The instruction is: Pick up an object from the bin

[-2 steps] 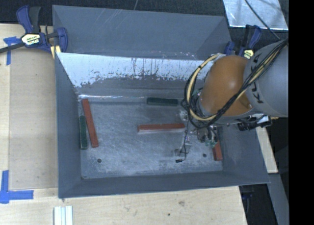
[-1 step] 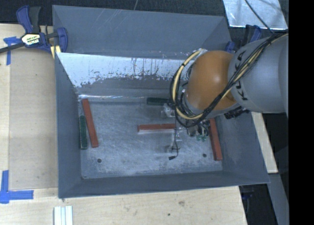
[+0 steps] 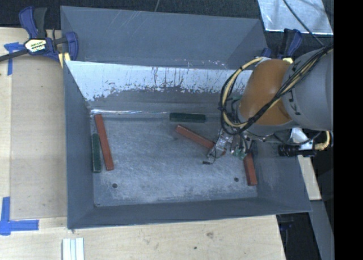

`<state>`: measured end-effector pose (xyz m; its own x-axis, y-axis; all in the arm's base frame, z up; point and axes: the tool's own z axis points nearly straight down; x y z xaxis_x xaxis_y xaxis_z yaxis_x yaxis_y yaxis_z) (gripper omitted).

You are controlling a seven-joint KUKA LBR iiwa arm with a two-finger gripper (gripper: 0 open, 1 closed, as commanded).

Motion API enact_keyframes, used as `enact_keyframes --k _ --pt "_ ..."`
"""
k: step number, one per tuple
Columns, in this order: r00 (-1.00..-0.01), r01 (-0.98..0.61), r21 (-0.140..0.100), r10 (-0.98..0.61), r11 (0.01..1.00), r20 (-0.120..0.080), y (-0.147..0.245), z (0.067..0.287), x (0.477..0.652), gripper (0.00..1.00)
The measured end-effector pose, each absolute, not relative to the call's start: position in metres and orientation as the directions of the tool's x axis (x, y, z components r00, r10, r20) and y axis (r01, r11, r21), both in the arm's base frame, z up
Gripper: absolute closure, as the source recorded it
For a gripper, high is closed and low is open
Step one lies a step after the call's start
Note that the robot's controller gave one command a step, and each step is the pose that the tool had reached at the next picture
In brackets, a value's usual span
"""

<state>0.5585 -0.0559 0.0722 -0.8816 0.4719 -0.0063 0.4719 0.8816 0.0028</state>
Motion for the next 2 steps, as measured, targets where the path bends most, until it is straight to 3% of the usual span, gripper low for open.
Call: enact_keyframes --k 1,2 --pt "-0.883 0.469 0.002 0.469 0.883 -0.007 -0.055 0.073 0.559 1.00" --pt "-0.900 0.435 0.001 0.435 0.900 -0.005 -0.069 0.223 0.573 1.00"
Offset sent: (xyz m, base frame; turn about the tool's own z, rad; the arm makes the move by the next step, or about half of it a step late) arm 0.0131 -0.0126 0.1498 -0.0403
